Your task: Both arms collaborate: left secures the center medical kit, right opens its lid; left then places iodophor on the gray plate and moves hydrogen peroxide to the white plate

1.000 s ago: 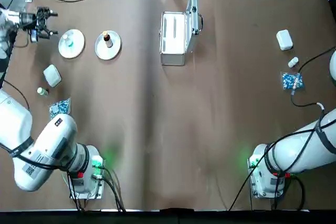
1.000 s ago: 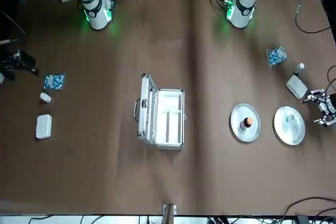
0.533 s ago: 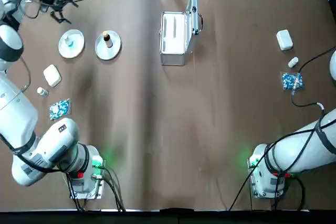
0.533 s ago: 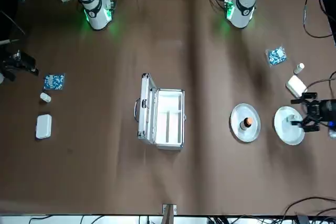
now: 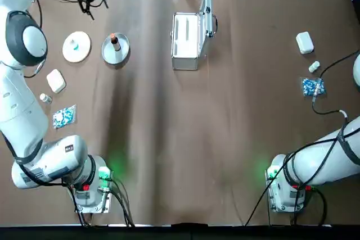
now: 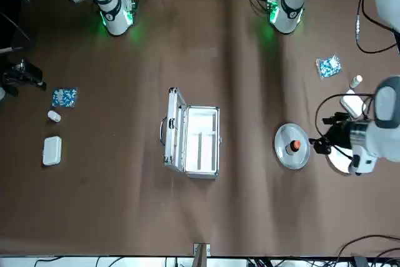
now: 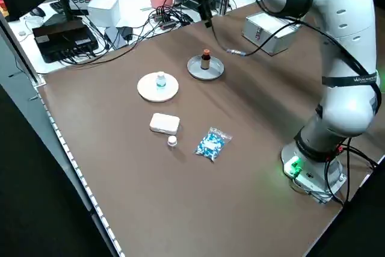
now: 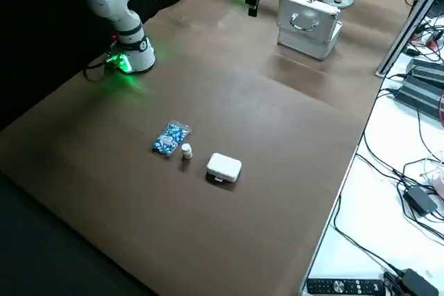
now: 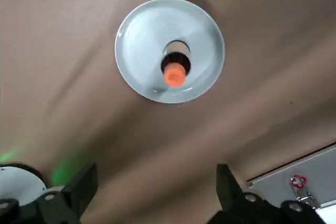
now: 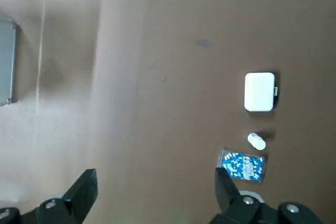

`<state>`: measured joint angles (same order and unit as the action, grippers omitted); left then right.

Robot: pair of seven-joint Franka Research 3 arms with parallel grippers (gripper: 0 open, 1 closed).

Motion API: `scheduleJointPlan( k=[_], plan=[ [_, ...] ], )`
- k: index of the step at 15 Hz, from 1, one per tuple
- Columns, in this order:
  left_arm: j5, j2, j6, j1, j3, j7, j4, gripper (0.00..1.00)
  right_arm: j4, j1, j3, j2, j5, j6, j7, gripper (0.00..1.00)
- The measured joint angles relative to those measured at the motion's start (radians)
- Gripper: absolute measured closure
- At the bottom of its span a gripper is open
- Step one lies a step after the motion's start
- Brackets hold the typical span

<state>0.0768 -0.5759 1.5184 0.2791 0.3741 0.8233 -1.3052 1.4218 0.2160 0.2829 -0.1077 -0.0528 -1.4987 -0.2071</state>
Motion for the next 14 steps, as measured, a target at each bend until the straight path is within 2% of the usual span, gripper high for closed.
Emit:
scheduleJointPlan(
  k=[3, 4, 14],
  plan=[
    [-0.110, 0.072, 0.003, -0.116, 0.001, 0.060, 0.002, 0.00, 0.000, 0.000, 0.000, 0.000, 0.000, -0.003, 0.001, 0.01],
    [-0.125, 0.082, 0.008, -0.128, 0.000, 0.060, 0.002, 0.00, 0.000, 0.000, 0.001, 0.000, 0.000, -0.004, 0.001, 0.01],
    [-0.142, 0.094, 0.029, -0.107, -0.008, -0.048, 0.011, 0.00, 0.000, 0.000, 0.001, 0.000, 0.000, -0.007, 0.001, 0.01]
  ],
)
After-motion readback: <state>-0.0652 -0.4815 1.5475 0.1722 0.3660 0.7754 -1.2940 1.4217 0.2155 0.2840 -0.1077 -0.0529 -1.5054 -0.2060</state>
